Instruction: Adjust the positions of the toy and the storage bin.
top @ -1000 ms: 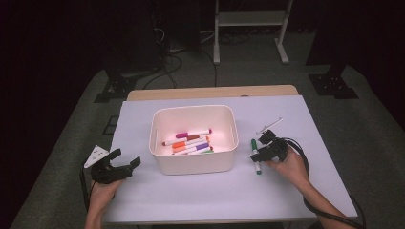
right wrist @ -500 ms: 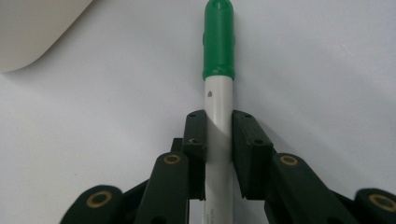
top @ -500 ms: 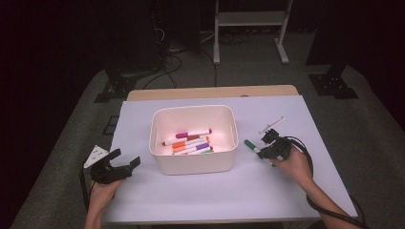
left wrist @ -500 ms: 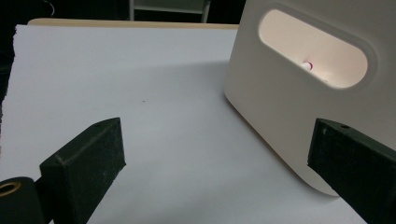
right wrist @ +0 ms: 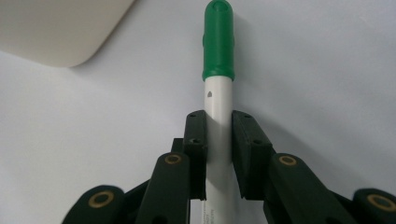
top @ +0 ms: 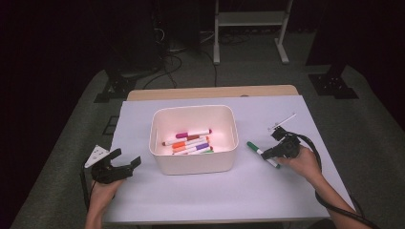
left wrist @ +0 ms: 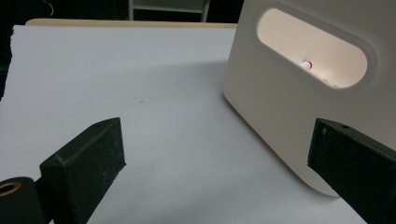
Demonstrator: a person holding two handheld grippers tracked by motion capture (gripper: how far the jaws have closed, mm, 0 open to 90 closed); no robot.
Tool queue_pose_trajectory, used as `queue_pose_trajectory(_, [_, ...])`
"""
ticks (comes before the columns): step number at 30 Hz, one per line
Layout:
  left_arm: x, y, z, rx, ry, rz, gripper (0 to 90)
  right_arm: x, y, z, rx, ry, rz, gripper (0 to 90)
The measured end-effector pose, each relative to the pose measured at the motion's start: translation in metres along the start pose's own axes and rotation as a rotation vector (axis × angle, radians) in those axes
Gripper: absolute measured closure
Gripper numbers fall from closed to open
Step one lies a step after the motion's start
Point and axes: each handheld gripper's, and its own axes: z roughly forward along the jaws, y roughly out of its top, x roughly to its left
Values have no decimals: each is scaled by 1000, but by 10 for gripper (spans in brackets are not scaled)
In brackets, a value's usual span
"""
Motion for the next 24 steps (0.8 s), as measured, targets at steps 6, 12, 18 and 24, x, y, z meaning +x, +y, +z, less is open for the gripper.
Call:
queue_pose_trajectory(6, [0,0,0,-1,3,-7,25,1,1,-18,-12,80,3,756])
queue_pose_trajectory(12, [2,0,0,-4,6,-9,25,6,8,-46,-46,141,-17,756])
queue_pose_trajectory(18, [2,-1,0,1,6,-7,25,19,21,-81,-70,168,-58,755])
queue_pose_trajectory(24, [5,-3,-2,-6,6,-16,25,34,38,-106,-89,212,-99,755])
